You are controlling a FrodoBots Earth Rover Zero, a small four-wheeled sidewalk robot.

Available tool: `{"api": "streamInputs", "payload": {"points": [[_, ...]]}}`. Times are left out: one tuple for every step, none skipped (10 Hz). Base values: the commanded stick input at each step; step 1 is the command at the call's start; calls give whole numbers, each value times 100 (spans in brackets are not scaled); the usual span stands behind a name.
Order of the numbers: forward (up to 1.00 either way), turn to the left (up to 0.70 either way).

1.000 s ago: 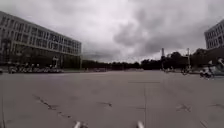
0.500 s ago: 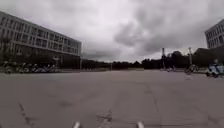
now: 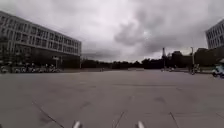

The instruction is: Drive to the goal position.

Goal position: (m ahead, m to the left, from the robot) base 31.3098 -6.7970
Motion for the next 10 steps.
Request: {"api": "streamInputs", "payload": {"points": [[100, 0], [100, 0], [100, 0], [100, 0], [100, 0], [100, 0], [100, 0], [100, 0], [100, 0], [100, 0]]}}
